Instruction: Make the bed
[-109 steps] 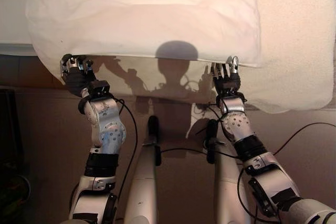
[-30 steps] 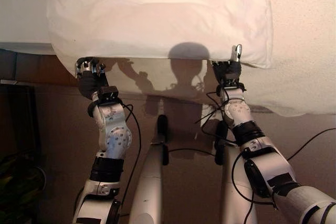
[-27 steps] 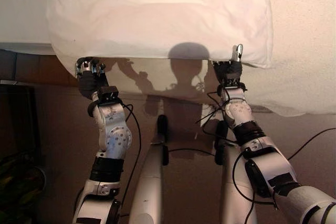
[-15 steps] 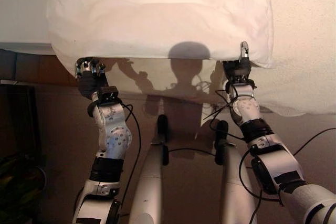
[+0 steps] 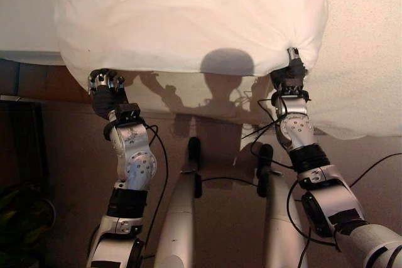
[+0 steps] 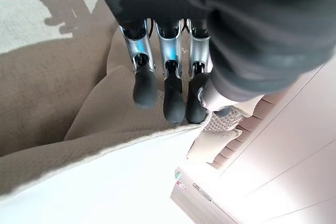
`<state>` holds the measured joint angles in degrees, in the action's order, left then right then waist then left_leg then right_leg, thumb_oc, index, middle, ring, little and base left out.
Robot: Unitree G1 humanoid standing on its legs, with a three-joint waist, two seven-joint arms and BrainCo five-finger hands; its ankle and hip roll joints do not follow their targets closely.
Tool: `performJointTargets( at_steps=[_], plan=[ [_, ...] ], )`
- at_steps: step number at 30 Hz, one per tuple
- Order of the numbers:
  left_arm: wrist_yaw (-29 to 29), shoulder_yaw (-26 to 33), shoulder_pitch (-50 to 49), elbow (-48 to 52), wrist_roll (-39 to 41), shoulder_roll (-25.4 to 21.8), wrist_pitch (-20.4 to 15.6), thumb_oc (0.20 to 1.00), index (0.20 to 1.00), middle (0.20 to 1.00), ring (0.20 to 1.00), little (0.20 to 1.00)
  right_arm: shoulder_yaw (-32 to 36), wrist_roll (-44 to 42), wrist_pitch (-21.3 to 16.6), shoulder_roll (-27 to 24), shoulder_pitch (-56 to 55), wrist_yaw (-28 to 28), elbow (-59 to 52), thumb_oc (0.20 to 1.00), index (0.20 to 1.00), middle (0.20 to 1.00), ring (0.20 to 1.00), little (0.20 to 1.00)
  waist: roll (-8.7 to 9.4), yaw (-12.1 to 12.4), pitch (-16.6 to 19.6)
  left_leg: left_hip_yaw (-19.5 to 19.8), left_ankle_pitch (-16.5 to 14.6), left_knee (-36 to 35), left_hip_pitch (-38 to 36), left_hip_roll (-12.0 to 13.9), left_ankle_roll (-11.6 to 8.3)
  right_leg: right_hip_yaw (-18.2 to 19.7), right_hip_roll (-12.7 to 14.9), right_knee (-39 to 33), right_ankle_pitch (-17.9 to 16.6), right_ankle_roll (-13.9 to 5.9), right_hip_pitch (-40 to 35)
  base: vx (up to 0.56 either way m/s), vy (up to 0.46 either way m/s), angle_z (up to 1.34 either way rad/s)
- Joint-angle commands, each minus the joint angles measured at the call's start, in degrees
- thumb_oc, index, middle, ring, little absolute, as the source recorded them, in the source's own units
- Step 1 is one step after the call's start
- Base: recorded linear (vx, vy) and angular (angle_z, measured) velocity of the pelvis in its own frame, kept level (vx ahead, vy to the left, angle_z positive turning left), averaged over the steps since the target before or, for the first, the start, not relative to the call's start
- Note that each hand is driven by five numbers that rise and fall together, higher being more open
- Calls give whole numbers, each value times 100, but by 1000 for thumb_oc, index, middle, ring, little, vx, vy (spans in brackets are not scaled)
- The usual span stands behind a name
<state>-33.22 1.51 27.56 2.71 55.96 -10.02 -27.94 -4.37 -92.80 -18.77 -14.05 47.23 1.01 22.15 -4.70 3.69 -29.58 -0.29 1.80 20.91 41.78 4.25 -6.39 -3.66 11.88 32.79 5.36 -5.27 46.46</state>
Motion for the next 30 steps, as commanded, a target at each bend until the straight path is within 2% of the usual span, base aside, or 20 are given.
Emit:
performJointTargets(
  at_steps=[1, 2, 3, 10, 15, 17, 20, 21, 23, 24, 26, 27, 28, 30],
  plan=[
    [386, 378, -190, 395, 177, -99, -313, 495, 495, 495, 495, 495, -19, 121, -188, 155, -343, -640, -933, 200, 200, 200, 200, 200, -105, -116, 528, -328, -516, 207, 130, -693, 718, -163, -397, -572, -259, -117, -36, 0, 0, 0],
    [493, 426, -269, 371, 278, -90, -313, 890, 890, 890, 890, 890, -44, 127, -182, 169, -406, -696, -1038, 200, 200, 200, 200, 200, -102, -120, 524, -334, -520, 214, 131, -690, 717, -158, -398, -572, -254, -113, -32, 0, 0, 0],
    [574, 460, -332, 357, 398, -79, -348, 1000, 1000, 1000, 1000, 1000, -70, 111, -188, 183, -437, -728, -1140, 200, 200, 200, 200, 200, -97, -117, 522, -343, -520, 229, 137, -690, 716, -161, -401, -567, -252, -104, -30, 0, 0, 0],
    [900, 746, -827, 110, 1110, 67, -437, 1000, 1000, 1000, 1000, 1000, -309, 185, -147, 247, -731, -935, -2003, 200, 200, 200, 200, 200, -58, -127, 497, -379, -520, 206, 110, -667, 708, -151, -427, -565, -248, -95, -32, 0, 0, 0],
    [1395, 747, -1100, -275, 1724, 250, -227, 1000, 1000, 1000, 1000, 1000, -602, 193, -66, 260, -960, -1192, -2587, 200, 200, 200, 200, 200, 25, -166, 450, -414, -513, 186, 71, -649, 700, -121, -445, -576, -273, -92, -50, 0, 0, 0],
    [1623, 689, -1167, -425, 1840, 252, -91, 1000, 1000, 1000, 1000, 1000, -689, 216, -64, 225, -1020, -1242, -2791, 200, 200, 200, 200, 200, 64, -191, 443, -423, -519, 204, 75, -643, 697, -119, -455, -569, -277, -88, -57, 0, 0, 0],
    [2164, 435, -1259, -749, 2214, 322, 313, 1000, 1000, 1000, 1000, 1000, -881, 352, 36, 138, -1119, -1417, -3184, 200, 200, 200, 200, 200, 145, -238, 416, -428, -492, 161, 45, -632, 691, -112, -471, -615, -302, -83, -92, 0, 0, 0],
    [2181, 434, -1263, -760, 2228, 322, 313, 1000, 1000, 1000, 1000, 1000, -883, 355, 35, 136, -1128, -1415, -3191, 200, 200, 200, 200, 200, 143, -237, 418, -427, -490, 155, 40, -632, 691, -113, -471, -620, -304, -83, -98, 0, 0, 0],
    [2599, 71, -1403, -906, 2383, 351, 687, 1000, 1000, 1000, 1000, 1000, -1045, 352, 105, 87, -1132, -1558, -3426, 200, 200, 200, 200, 200, 197, -275, 400, -436, -481, 173, 29, -633, 685, -101, -490, -646, -338, -81, -116, 0, 0, 0],
    [2608, 70, -1404, -912, 2390, 351, 688, 1000, 1000, 1000, 1000, 1000, -1046, 352, 104, 85, -1136, -1558, -3428, 200, 200, 200, 200, 200, 196, -274, 402, -437, -482, 173, 28, -632, 685, -100, -491, -646, -338, -81, -117, 0, 0, 0],
    [2898, -191, -1479, -1167, 2503, 360, 1007, 1000, 1000, 1000, 1000, 1000, -1141, 337, 96, 19, -1114, -1643, -3651, 200, 200, 200, 200, 200, 253, -324, 382, -454, -472, 166, 16, -621, 680, -83, -507, -661, -352, -79, -128, 0, 0, 0],
    [2904, -191, -1478, -1173, 2507, 360, 1007, 1000, 1000, 1000, 1000, 1000, -1141, 337, 96, 18, -1116, -1642, -3653, 200, 200, 200, 200, 200, 252, -323, 382, -454, -472, 166, 15, -621, 680, -82, -508, -661, -353, -79, -128, 0, 0, 0],
    [3063, -463, -1529, -1269, 2585, 408, 1226, 1000, 1000, 1000, 1000, 1000, -1207, 341, 96, -2, -1068, -1694, -3746, 200, 200, 200, 200, 200, 289, -360, 377, -473, -471, 160, 13, -614, 684, -75, -514, -673, -365, -79, -136, 0, 0, 0],
    [3112, -601, -1522, -1395, 2572, 399, 1311, 1000, 1000, 1000, 1000, 1000, -1229, 326, 88, 4, -1058, -1709, -3766, 200, 200, 200, 200, 200, 309, -377, 374, -479, -469, 159, 7, -606, 684, -67, -519, -679, -376, -79, -139, -7, -4, -2]
  ],
)
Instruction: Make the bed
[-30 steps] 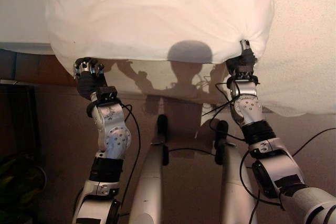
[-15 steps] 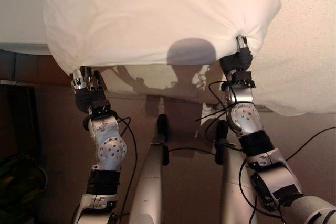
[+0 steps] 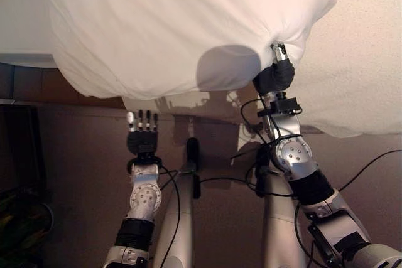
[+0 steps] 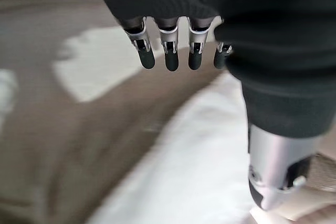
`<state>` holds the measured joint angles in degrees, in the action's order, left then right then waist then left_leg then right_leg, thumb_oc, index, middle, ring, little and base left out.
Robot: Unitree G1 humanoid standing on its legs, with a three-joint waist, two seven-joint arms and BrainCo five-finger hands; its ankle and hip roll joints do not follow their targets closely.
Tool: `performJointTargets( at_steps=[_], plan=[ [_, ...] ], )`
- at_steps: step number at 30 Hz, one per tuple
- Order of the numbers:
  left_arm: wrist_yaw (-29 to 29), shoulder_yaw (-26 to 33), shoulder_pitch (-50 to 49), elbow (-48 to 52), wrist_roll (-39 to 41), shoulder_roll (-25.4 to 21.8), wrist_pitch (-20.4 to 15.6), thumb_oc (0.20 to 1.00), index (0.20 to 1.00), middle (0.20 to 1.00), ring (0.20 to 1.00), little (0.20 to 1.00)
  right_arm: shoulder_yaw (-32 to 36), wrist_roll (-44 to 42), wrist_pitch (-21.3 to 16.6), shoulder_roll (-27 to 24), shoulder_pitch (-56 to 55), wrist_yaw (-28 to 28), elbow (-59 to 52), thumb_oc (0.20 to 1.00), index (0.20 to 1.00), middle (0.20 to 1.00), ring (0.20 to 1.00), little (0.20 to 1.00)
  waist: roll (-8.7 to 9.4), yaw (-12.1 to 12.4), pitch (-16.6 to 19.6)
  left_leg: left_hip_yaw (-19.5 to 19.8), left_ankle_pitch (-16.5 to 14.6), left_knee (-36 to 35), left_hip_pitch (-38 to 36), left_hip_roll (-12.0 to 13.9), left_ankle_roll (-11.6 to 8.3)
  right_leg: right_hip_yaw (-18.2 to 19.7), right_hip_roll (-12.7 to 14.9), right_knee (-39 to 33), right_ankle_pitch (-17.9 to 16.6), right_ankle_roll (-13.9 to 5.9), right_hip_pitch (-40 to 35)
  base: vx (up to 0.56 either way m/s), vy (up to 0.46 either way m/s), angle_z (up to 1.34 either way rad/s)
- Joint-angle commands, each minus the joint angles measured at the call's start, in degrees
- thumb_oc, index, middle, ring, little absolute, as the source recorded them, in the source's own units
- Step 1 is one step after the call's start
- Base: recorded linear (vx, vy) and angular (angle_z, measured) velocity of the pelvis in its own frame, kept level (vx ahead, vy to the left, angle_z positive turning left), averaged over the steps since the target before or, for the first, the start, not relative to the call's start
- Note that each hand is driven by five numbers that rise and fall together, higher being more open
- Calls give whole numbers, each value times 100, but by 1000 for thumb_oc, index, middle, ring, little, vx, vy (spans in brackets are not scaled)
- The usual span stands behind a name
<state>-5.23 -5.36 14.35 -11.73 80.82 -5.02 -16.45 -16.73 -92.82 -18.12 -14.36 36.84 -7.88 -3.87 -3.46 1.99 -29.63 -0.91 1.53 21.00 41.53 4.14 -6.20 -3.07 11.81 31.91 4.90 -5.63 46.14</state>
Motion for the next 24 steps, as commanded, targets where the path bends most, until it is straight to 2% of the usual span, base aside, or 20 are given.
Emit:
performJointTargets(
  at_steps=[1, 7, 12, 15, 20, 24],
  plan=[
    [395, -206, -217, -70, 98, -76, 338, 1000, 1000, 1000, 1000, 1000, -81, 260, 1, 45, 40, -856, -1222, 200, 200, 200, 200, 200, 216, -247, 370, -420, -440, 146, 30, -593, 676, -116, -518, -589, -345, -49, -111, -15, -9, -7],
    [432, -845, -302, -246, 192, -2, 517, 1000, 1000, 1000, 1000, 1000, -254, 93, -147, 79, 166, -832, -1290, 200, 200, 200, 200, 200, 257, -296, 349, -447, -425, 136, 6, -582, 668, -110, -526, -638, -382, -51, -153, -8, -8, -2],
    [539, -974, -143, -191, 258, 44, 532, 1000, 1000, 1000, 1000, 1000, -271, 5, -249, 159, 194, -812, -1329, 200, 200, 200, 200, 200, 291, -332, 361, -441, -416, 117, 2, -580, 665, -119, -541, -653, -383, -44, -159, -2, -3, -1],
    [577, -922, 1, -56, 277, 75, 431, 1000, 1000, 1000, 1000, 1000, -275, -19, -306, 202, 167, -776, -1332, 200, 200, 200, 200, 200, 319, -343, 384, -438, -425, 115, -1, -575, 662, -117, -549, -659, -376, -45, -163, 0, 0, 0],
    [674, -499, 553, 186, 456, 227, -71, 1000, 1000, 1000, 1000, 1000, -279, -44, -369, 273, 128, -741, -1319, 200, 200, 200, 200, 200, 421, -370, 430, -460, -451, 124, -11, -560, 652, -86, -573, -636, -371, -53, -143, 0, 0, 0],
    [675, -402, 782, 265, 427, 224, -214, 1000, 1000, 1000, 1000, 1000, -272, -14, -400, 317, 122, -712, -1289, 200, 200, 200, 200, 200, 455, -380, 452, -461, -465, 164, 9, -551, 655, -89, -585, -622, -366, -45, -127, 0, 0, 0]
  ],
)
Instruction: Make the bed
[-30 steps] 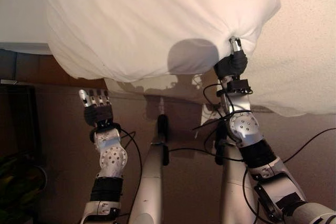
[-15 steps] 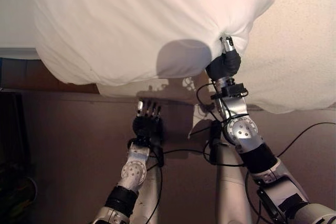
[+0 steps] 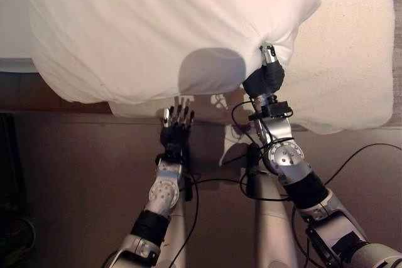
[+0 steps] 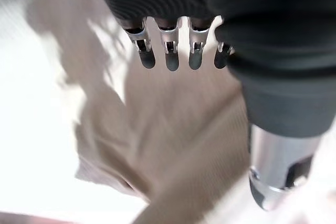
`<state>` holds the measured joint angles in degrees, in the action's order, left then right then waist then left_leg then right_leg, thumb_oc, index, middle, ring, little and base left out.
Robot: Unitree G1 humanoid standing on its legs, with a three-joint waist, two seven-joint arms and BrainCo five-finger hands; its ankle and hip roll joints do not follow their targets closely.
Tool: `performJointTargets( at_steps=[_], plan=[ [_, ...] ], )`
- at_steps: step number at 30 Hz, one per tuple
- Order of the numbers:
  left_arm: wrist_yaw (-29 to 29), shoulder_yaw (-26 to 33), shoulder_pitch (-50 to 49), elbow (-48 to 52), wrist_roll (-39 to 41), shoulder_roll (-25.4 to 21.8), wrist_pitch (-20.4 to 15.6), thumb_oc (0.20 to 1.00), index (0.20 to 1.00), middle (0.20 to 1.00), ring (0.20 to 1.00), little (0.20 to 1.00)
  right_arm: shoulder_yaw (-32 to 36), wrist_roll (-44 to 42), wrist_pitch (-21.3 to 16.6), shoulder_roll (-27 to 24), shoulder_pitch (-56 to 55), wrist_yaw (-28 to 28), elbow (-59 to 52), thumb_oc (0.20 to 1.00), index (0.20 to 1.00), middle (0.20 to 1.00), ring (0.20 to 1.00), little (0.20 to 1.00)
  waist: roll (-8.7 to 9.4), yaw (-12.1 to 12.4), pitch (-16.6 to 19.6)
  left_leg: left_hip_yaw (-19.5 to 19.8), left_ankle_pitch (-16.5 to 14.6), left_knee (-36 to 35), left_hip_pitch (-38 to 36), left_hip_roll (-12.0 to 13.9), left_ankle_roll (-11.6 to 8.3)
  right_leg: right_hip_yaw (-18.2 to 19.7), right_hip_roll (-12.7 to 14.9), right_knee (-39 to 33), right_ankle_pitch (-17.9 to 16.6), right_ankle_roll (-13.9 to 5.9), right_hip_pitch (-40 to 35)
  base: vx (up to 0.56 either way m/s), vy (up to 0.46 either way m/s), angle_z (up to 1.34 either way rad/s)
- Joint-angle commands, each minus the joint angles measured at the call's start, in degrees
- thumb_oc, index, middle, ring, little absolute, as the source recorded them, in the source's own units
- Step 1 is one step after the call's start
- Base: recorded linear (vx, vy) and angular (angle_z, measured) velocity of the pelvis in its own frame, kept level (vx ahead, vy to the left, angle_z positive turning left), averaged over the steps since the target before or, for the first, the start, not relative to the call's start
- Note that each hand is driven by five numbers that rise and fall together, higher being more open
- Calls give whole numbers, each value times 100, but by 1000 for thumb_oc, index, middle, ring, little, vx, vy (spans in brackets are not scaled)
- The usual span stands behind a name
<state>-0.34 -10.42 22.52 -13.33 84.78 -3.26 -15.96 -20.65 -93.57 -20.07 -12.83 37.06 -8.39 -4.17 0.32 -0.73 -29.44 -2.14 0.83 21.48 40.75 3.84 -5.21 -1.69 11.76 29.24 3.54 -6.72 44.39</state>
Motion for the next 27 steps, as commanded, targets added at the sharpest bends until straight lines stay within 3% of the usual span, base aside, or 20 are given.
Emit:
performJointTargets(
  at_steps=[1, 11, 23, 27],
  plan=[
    [163, 191, 126, 430, -20, 27, -371, 1000, 1000, 1000, 1000, 1000, 134, 53, -209, 198, 94, -666, -1223, 200, 200, 200, 200, 200, 87, -121, 460, -343, -392, 94, 82, -518, 557, -221, -582, -359, -229, 65, 53, 0, 0, 0],
    [57, 522, 892, 367, -184, -145, -817, 1000, 1000, 1000, 1000, 1000, 54, -11, -184, 279, 76, -701, -1010, 200, 200, 200, 200, 200, 160, -197, 562, -369, -430, 157, 129, -494, 558, -172, -615, -309, -228, 59, 108, 0, 0, 0],
    [251, 762, 1109, 469, -272, -286, -962, 1000, 1000, 1000, 1000, 1000, 82, 27, -186, 322, 36, -697, -972, 200, 200, 200, 200, 200, 197, -214, 630, -363, -418, 175, 176, -469, 543, -175, -647, -313, -228, 78, 137, 0, 1, -2],
    [-151, 1060, 1241, 124, -470, -548, -1175, 1000, 1000, 1000, 1000, 1000, 108, 27, -176, 279, 8, -647, -936, 200, 200, 200, 200, 200, 173, -218, 665, -374, -426, 219, 192, -457, 524, -165, -649, -314, -235, 75, 143, 0, 0, 0]
  ],
)
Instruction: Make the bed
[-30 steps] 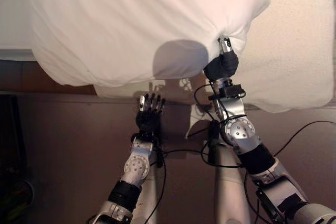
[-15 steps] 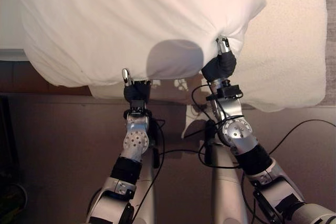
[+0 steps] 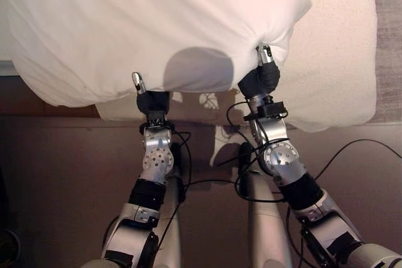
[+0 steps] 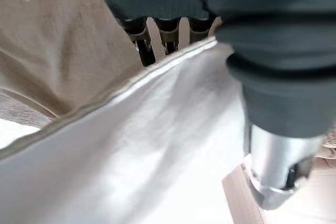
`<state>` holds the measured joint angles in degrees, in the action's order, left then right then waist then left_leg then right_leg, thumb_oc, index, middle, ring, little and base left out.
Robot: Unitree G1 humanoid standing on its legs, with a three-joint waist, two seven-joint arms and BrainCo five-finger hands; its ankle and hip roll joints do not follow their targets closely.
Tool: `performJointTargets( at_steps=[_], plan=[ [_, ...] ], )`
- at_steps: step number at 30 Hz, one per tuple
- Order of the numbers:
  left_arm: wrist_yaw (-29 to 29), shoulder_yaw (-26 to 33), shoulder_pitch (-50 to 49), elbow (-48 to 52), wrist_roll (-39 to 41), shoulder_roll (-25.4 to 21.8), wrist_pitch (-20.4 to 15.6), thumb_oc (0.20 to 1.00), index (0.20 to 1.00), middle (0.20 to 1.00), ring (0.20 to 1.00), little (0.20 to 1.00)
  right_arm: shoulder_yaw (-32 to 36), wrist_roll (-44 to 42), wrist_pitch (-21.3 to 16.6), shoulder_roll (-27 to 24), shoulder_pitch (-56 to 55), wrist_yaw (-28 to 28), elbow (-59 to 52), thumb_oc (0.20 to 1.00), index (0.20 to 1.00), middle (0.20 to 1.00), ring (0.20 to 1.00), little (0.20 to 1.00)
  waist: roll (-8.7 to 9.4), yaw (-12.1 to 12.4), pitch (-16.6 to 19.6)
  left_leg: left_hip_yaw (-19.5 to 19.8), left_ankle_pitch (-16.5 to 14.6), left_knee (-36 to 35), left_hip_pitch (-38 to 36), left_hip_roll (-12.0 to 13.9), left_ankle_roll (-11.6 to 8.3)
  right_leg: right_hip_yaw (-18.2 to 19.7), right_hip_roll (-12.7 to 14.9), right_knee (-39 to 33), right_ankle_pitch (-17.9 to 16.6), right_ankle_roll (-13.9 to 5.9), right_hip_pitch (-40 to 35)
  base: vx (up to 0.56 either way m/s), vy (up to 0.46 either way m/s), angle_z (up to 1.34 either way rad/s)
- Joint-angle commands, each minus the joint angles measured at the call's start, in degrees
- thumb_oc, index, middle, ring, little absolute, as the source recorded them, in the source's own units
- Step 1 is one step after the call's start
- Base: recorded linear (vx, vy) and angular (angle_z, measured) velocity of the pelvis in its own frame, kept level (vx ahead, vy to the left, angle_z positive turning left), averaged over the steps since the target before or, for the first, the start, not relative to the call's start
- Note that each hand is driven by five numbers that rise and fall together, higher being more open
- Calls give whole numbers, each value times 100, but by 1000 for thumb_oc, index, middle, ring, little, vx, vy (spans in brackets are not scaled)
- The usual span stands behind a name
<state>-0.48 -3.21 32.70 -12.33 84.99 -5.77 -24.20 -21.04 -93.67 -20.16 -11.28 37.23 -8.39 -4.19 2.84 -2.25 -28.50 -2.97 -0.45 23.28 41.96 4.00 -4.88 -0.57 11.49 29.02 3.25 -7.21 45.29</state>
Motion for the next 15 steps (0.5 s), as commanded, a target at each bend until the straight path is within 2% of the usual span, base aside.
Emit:
performJointTargets(
  at_steps=[1, 7, 15],
  plan=[
    [-196, 388, 234, -29, -499, -333, -366, 1000, 1000, 1000, 1000, 1000, 147, 32, -174, 122, -12, -639, -950, 200, 200, 200, 200, 200, -84, -71, 574, -285, -301, 41, 70, -474, 490, -276, -620, -288, -205, 122, 52, 0, 0, 0],
    [-639, 797, 272, -437, -656, -608, -570, 1000, 1000, 1000, 1000, 1000, 113, 41, -110, 51, -166, -548, -969, 200, 200, 200, 200, 200, -170, -69, 573, -303, -292, 3, 22, -476, 477, -259, -613, -304, -200, 113, 15, 0, 0, 0],
    [-1041, 1173, 150, -484, -893, -841, -733, 1000, 1000, 1000, 1000, 1000, 198, 130, -104, 16, -344, -426, -1036, 200, 200, 200, 200, 200, -270, -40, 563, -293, -243, -27, 12, -459, 448, -293, -599, -311, -192, 126, -14, 0, 0, 0]
  ],
)
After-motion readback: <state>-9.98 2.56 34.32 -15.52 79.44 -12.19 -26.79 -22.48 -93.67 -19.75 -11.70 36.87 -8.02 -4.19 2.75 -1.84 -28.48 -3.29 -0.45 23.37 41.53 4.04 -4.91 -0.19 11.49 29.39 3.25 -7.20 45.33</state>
